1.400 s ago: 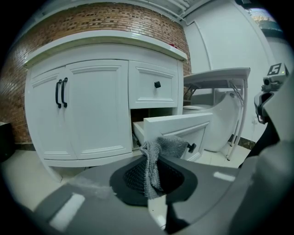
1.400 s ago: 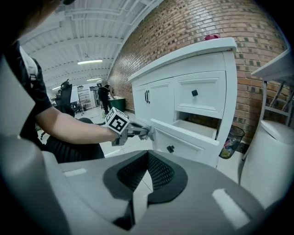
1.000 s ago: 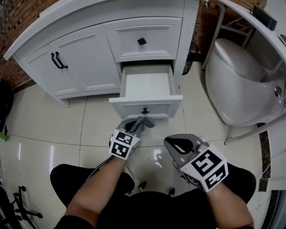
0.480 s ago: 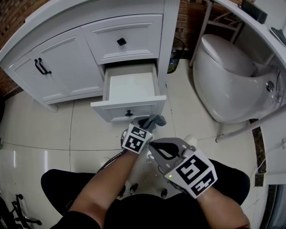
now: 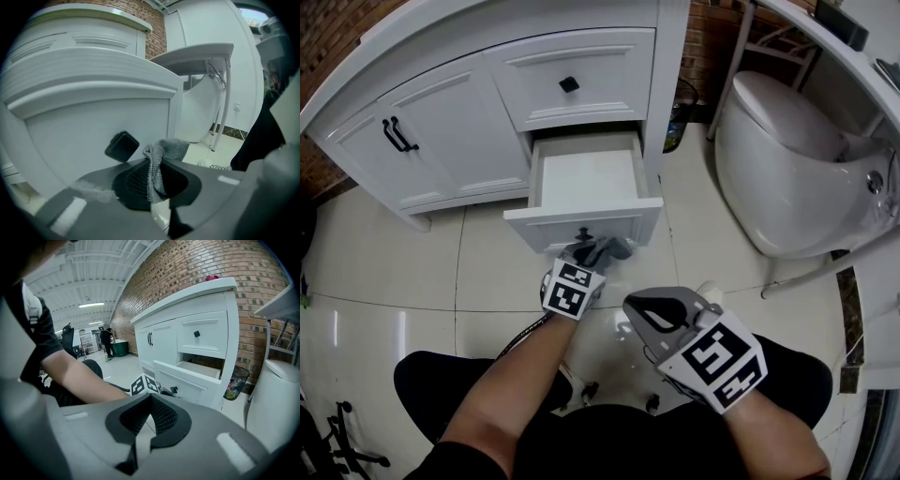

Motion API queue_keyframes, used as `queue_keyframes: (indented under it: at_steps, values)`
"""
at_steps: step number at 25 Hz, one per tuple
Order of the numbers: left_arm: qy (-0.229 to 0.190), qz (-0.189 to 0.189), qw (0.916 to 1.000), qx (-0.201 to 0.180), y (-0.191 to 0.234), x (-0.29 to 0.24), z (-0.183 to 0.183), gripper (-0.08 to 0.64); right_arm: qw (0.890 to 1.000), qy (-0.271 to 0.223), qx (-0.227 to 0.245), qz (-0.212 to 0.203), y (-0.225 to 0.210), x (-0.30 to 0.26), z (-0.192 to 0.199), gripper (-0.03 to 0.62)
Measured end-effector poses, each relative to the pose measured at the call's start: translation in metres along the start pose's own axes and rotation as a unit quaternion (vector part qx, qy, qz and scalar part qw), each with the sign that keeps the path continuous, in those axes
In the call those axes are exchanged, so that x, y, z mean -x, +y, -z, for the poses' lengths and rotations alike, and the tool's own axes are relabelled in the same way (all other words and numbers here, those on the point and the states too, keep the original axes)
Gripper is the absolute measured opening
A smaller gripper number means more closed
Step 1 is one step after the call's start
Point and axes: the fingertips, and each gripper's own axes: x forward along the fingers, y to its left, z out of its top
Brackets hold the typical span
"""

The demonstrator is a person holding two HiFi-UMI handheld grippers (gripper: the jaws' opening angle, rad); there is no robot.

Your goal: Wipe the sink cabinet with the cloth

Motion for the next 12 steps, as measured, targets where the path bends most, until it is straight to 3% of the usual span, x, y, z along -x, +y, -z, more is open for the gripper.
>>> queue_keyframes:
  at_steps: [12]
  values:
    - [0.019, -0.079, 0.9963, 0.03, 0.083, 0.076, 0.042, 0.035, 1.0, 0.008, 0.016, -0.001, 0.008, -0.012, -0.004, 0.005]
